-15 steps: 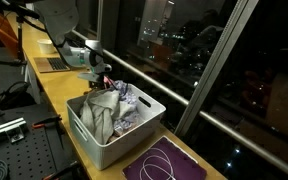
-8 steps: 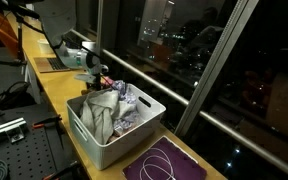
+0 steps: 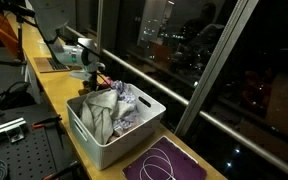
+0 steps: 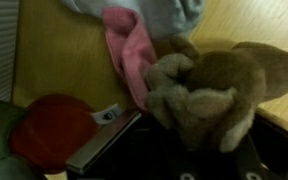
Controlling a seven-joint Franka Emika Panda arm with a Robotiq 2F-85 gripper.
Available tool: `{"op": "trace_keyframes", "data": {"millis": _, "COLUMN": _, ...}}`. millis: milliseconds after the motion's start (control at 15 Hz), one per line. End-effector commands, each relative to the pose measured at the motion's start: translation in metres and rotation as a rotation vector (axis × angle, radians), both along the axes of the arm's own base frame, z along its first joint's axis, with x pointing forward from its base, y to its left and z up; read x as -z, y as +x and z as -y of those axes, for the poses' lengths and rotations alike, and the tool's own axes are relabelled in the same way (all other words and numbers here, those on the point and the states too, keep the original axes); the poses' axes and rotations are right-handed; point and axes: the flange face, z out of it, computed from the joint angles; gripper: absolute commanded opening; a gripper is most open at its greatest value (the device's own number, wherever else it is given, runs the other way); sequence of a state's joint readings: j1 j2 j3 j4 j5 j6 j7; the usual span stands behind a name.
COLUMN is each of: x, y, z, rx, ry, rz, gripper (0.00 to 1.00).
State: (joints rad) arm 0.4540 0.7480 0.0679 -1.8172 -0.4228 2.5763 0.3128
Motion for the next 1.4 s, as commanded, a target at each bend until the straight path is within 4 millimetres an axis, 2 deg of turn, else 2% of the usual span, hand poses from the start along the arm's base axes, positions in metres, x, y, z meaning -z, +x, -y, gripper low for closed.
{"op": "trace_keyframes", "data": {"millis": 0, "x": -0.05, "y": -0.029, "z": -0.009, "rx": -0.007, "ry": 0.019, "rz": 0.012, "gripper": 0.03}}
{"op": "trace_keyframes", "data": {"millis": 67, "x": -0.064, "y": -0.035, "z": -0.011, "rx": -0.015, "ry": 0.018, "rz": 0.022, "gripper": 0.03}}
{"op": "trace_keyframes", "data": {"millis": 267, "x": -0.124, "y": -0.049, "z": -0.012, "rx": -0.016, "ry": 0.012, "rz": 0.076, "gripper": 0.03}}
{"op": "trace_keyframes", "data": {"millis": 400, "x": -0.163, "y": -0.058, "z": -0.005, "rx": -0.007, "ry": 0.001, "rz": 0.111, "gripper": 0.03}}
{"op": "trace_keyframes", "data": {"millis": 667, "x": -0.25, "y": -0.069, "z": 0.022, "rx": 0.051, "ry": -0.02, "rz": 0.18, "gripper": 0.03}}
{"op": "trace_keyframes", "data": {"millis": 867, "x": -0.315, "y": -0.079, "z": 0.051, "rx": 0.106, "ry": -0.034, "rz": 0.229, "gripper": 0.03}}
{"op": "trace_keyframes", "data": {"millis": 1133, "x": -0.376, "y": -0.087, "z": 0.093, "rx": 0.186, "ry": -0.047, "rz": 0.282, "gripper": 0.03}}
{"op": "trace_keyframes", "data": {"millis": 1333, "x": -0.401, "y": -0.091, "z": 0.12, "rx": 0.238, "ry": -0.047, "rz": 0.309, "gripper": 0.03}}
